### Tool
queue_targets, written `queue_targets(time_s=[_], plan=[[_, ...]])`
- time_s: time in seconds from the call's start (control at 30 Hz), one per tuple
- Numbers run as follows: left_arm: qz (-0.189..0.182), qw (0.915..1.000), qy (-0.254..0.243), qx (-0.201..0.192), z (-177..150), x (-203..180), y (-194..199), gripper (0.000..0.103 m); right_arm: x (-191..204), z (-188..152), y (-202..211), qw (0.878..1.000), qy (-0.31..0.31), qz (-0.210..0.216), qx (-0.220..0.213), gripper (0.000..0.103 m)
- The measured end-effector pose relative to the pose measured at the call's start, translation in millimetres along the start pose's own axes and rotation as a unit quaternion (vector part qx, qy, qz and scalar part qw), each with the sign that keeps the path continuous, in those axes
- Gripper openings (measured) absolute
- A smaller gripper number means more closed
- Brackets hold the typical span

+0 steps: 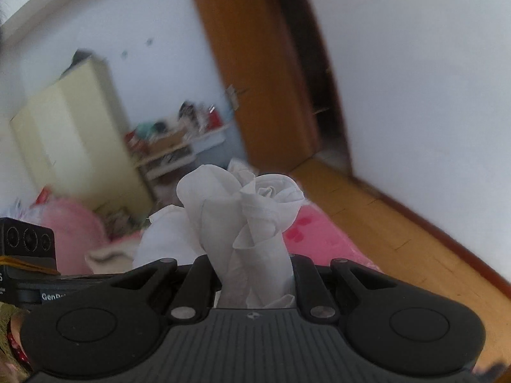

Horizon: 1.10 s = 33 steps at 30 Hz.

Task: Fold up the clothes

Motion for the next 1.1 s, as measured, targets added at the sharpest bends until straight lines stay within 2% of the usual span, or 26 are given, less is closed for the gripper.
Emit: queue_targets(time_s=[0.17, 0.33, 0.5, 0.7, 0.87, 1.1], plan=[[0.03, 0.9988, 0.038, 0.001, -20, 27, -46, 0.009, -48, -18, -49, 0.996, 0.044, 0.037, 0.065, 0.012], [0.04, 0.9966, 0.072, 0.009, -41, 36, -59, 0.009, -50, -37, -83, 0.989, 0.074, 0.05, 0.118, 0.012], [0.047, 0.9943, 0.095, 0.013, -61, 42, -66, 0.009, -58, -63, -88, 0.98, 0.09, 0.061, 0.164, 0.012], [0.058, 0.9909, 0.121, 0.003, -82, 61, -81, 0.009, -74, -82, -104, 0.964, 0.133, 0.059, 0.22, 0.012], [0.075, 0.9876, 0.138, -0.006, -90, 79, -87, 0.009, -88, -103, -123, 0.955, 0.153, 0.055, 0.249, 0.012], [0.112, 0.9842, 0.136, -0.018, -92, 122, -95, 0.01, -84, -121, -172, 0.944, 0.197, 0.048, 0.261, 0.012]])
Point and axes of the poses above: each gripper's, at about its wrist camera, not at the fingertips, and y roughly against the way its jaws point, x to its left, z to its top, the point moved 9 cm from there along -y, roughly the way its jaws point
